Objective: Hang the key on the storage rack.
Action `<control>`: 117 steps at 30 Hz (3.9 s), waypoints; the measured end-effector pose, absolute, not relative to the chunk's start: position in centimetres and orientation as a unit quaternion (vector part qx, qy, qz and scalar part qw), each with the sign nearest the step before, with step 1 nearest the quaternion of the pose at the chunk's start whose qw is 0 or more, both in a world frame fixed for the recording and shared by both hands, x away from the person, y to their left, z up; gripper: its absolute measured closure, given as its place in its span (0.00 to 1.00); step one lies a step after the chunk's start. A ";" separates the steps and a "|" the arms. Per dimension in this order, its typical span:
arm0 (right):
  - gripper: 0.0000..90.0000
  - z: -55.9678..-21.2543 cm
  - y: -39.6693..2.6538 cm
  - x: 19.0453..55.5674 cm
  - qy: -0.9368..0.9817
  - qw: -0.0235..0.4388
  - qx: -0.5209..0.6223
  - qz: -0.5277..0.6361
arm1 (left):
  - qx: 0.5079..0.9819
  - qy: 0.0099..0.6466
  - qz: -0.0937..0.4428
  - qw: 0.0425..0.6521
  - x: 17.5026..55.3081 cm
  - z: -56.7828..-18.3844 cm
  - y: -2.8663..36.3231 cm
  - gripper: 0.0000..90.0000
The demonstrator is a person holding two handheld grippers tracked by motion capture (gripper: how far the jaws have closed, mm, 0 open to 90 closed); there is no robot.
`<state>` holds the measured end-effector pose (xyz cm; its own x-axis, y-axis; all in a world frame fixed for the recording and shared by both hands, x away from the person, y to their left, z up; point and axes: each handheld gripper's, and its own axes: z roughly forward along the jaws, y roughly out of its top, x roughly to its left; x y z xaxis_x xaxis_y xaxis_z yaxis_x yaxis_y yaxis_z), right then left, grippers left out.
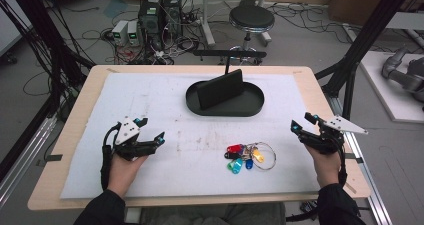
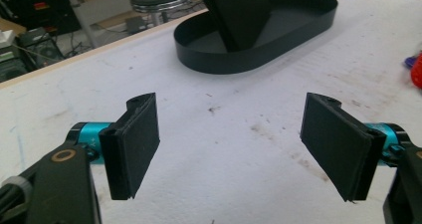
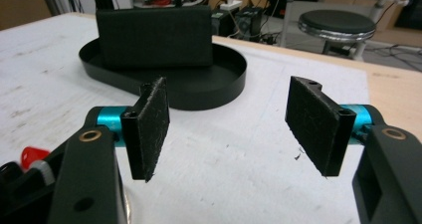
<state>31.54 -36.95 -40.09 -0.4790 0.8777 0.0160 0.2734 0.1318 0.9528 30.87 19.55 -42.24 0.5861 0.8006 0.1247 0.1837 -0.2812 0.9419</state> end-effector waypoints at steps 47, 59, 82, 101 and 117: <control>0.83 -45.3 -31.9 33.1 0.835 0.101 0.385 0.381 | 0.735 0.345 0.312 0.493 30.7 -43.2 20.3 0.26; 0.96 -44.2 -32.3 33.0 0.818 0.103 0.379 0.421 | 0.733 0.347 0.315 0.493 30.4 -43.2 20.6 0.26; 0.95 -41.9 -31.1 31.8 0.775 0.071 0.353 0.519 | 0.732 0.342 0.320 0.495 30.1 -43.1 20.8 0.26; 0.97 -41.4 -30.2 31.9 0.794 0.045 0.345 0.498 | 0.731 0.340 0.321 0.497 30.0 -43.0 20.8 0.26; 0.97 -37.6 -29.1 32.7 0.796 0.087 0.293 0.522 | 0.728 0.345 0.322 0.498 29.4 -43.0 21.6 0.26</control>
